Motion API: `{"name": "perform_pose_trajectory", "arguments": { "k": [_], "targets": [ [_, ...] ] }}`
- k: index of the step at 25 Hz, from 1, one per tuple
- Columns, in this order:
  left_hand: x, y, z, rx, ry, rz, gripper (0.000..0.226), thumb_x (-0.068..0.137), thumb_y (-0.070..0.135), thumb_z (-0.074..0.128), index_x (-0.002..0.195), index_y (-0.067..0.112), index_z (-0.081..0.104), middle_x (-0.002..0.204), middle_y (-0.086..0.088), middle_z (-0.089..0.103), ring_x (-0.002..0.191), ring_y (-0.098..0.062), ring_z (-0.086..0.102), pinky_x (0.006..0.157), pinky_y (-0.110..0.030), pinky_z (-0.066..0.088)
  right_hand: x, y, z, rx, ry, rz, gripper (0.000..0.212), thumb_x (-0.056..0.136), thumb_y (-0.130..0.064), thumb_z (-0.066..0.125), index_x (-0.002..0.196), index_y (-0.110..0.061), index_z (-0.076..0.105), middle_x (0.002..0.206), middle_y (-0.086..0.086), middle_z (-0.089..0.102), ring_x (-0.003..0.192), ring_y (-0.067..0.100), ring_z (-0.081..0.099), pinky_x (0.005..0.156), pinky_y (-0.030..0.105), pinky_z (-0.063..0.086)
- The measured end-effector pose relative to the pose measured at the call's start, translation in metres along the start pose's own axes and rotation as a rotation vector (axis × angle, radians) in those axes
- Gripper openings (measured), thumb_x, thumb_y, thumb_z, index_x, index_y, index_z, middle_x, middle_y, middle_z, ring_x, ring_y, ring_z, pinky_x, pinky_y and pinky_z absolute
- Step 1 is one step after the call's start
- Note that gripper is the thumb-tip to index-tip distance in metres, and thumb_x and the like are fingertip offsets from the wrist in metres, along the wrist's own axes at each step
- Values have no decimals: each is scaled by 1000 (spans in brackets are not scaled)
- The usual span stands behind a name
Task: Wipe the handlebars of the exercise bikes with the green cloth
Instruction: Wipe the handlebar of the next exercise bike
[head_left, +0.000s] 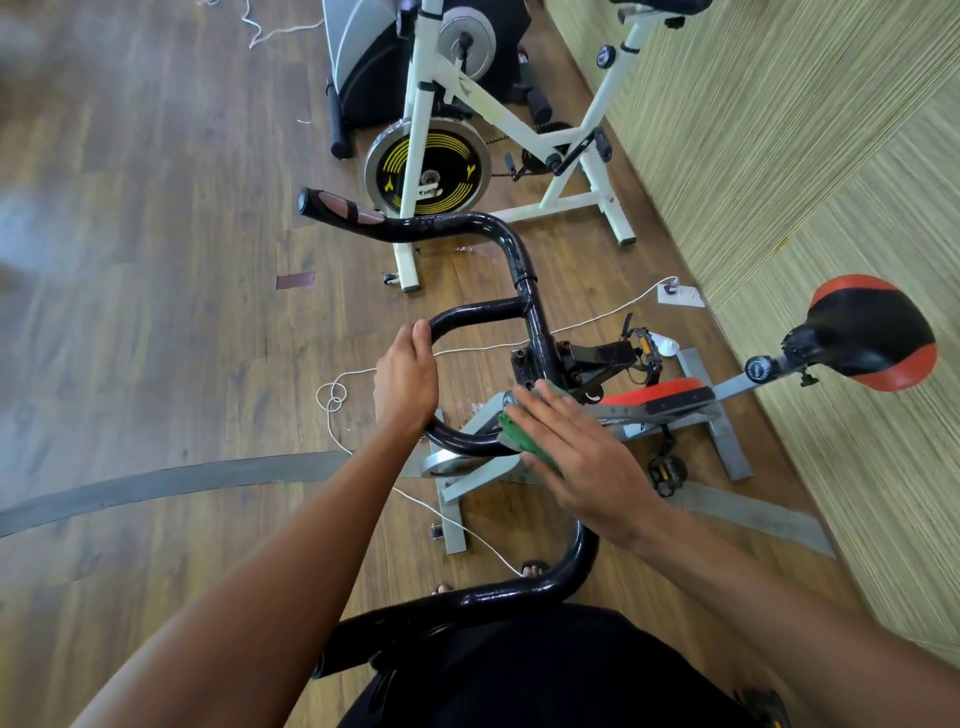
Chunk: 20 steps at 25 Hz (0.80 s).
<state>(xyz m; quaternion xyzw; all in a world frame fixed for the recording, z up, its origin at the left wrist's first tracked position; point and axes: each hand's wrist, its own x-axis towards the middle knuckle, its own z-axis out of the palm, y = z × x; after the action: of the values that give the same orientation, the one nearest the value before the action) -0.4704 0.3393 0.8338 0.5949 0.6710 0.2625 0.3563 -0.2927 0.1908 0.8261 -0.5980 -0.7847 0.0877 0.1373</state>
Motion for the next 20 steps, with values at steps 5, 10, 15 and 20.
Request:
{"name": "perform_pose_trajectory", "arguments": {
  "k": [5, 10, 15, 20],
  "targets": [
    [2, 3, -4, -13, -65, -41, 46, 107, 43, 24, 112, 15, 60, 105, -10, 68, 99, -28, 60, 79, -37, 40, 25, -15, -5, -114, -178, -105, 67, 104, -56, 13, 152, -17, 38, 157, 1, 38, 148, 17, 27, 121, 42, 16],
    [1, 1, -20, -396, -179, -246, 48, 106, 46, 25, 106, 21, 65, 112, -11, 70, 104, -28, 65, 97, -45, 47, 41, 2, -21, -51, -351, -180, 58, 102, -54, 9, 155, -36, 19, 161, -17, 14, 151, 9, 2, 125, 42, 1],
    [1, -3, -27, -444, -205, -305, 45, 107, 44, 30, 104, 23, 70, 103, -3, 71, 95, -22, 68, 91, -42, 50, 40, -14, 0, -127, -249, -252, 56, 106, -43, 21, 157, -21, 21, 162, -3, 22, 150, 17, 21, 122, 37, 17],
    [11, -8, -43, -505, -197, -327, 25, 103, 18, 49, 108, 8, 71, 86, -5, 70, 85, -24, 67, 68, -31, 54, 37, -34, 18, -134, -155, -225, 58, 106, -34, 27, 159, -17, 9, 166, 2, 10, 153, 22, 14, 122, 43, 21]
  ]
}}
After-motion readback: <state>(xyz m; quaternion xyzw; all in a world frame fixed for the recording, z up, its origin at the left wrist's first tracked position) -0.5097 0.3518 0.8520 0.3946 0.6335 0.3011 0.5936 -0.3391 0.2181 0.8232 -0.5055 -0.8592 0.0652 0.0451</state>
